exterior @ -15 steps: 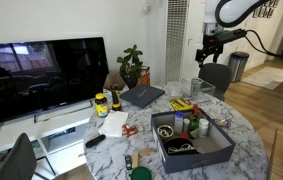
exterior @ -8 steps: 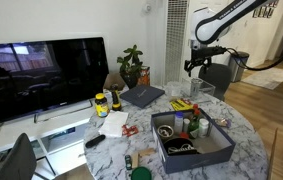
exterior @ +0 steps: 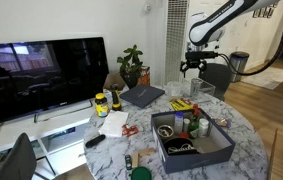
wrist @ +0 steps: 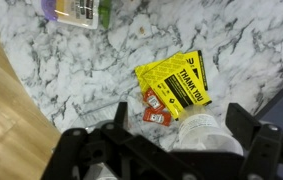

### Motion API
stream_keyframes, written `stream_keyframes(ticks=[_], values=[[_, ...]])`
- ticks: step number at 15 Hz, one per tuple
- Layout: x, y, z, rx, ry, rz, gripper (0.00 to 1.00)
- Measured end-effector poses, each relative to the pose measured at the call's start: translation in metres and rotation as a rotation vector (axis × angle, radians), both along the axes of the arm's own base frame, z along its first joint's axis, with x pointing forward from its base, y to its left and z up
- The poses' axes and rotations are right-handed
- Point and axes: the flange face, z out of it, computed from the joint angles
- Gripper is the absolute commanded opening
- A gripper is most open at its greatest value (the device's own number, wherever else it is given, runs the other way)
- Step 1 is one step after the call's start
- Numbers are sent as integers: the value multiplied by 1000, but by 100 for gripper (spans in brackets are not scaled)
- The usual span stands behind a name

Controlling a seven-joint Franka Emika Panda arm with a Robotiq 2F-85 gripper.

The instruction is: Put the clear cup in the clear container

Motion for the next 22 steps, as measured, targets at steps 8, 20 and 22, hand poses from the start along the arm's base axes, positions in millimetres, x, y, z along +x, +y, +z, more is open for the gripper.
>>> stream_keyframes(ticks=[8,20,22], values=[[64,-60,-86,145,-103,-382,99],[105,-116,-130,191,-379,-927,21],[103,-122,-137,179,-408,-999,5]])
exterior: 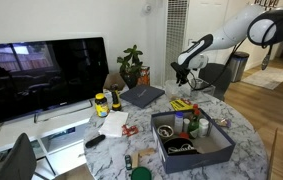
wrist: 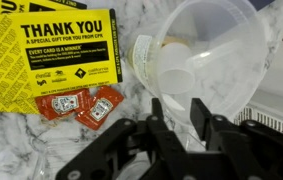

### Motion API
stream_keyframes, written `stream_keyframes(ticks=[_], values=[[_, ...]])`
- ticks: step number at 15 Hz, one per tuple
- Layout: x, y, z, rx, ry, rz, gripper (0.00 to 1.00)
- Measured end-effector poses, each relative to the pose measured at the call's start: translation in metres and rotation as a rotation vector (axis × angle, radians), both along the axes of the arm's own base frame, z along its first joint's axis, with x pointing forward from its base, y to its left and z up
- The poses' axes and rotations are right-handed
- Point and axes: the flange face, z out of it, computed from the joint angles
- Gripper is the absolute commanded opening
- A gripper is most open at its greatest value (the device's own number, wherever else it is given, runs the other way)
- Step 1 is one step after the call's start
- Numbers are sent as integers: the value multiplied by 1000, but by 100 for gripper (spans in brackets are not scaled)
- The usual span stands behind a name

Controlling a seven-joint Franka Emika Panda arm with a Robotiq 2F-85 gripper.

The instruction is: Put the clear cup in the clear container

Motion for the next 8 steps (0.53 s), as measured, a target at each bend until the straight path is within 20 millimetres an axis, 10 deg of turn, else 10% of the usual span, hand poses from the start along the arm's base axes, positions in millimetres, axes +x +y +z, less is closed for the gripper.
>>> stream_keyframes(ticks=[8], values=[[6,6,7,7,-31,-62,1]])
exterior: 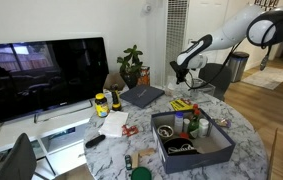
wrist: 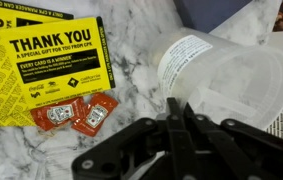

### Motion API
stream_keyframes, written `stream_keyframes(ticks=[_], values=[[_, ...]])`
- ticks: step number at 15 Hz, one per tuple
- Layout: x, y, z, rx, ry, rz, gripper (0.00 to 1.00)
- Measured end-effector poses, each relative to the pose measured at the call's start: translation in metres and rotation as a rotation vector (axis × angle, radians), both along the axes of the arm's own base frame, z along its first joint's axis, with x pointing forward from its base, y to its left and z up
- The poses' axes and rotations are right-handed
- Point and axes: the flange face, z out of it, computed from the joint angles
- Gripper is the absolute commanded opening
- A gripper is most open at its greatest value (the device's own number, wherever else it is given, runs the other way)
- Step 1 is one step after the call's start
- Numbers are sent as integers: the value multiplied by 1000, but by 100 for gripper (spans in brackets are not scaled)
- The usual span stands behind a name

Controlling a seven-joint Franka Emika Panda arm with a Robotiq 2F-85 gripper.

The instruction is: Put the clear cup in the clear container

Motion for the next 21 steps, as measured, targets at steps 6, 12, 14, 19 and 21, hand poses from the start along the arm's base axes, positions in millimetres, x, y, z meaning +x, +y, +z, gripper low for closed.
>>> stream_keyframes(ticks=[6,12,14,19,21], values=[[-1,31,110,-152,-15,248,1],[-77,-12,215,-470,119,182,1],[-108,-33,221,-544,217,146,1],[-156,-13,176,-556,454,290,1],[-170,7,157,-514,504,383,1]])
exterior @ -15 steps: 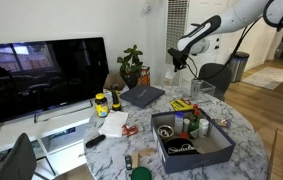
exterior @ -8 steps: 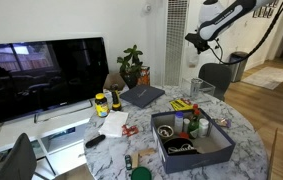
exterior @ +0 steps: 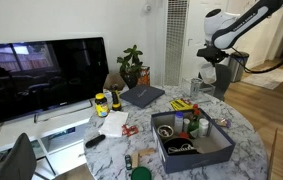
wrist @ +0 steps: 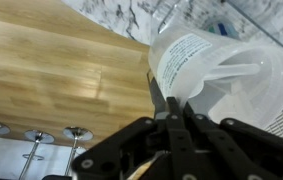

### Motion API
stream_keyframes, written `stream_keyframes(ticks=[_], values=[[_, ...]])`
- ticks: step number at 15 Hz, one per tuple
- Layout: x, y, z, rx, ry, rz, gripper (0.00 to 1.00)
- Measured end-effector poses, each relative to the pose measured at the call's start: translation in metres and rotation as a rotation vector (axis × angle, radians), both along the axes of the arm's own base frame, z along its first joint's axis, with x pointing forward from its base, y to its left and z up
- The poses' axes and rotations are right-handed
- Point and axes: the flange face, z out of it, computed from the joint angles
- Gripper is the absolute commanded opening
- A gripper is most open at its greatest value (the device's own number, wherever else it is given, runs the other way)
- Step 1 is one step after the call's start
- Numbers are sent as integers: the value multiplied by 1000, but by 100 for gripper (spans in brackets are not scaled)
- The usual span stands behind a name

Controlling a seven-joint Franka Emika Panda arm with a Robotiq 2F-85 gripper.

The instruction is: Put the clear cup in the clear container

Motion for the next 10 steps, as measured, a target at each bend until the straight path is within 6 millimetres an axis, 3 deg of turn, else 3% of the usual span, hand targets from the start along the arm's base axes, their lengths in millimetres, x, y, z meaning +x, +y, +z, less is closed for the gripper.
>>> stream_keyframes(ticks=[2,4,10], values=[[-9,7,-16,45,24,-15,1],[-17,-1,-25,101,0,-99,5],[-19,-12,-23,140,-32,-157,1]])
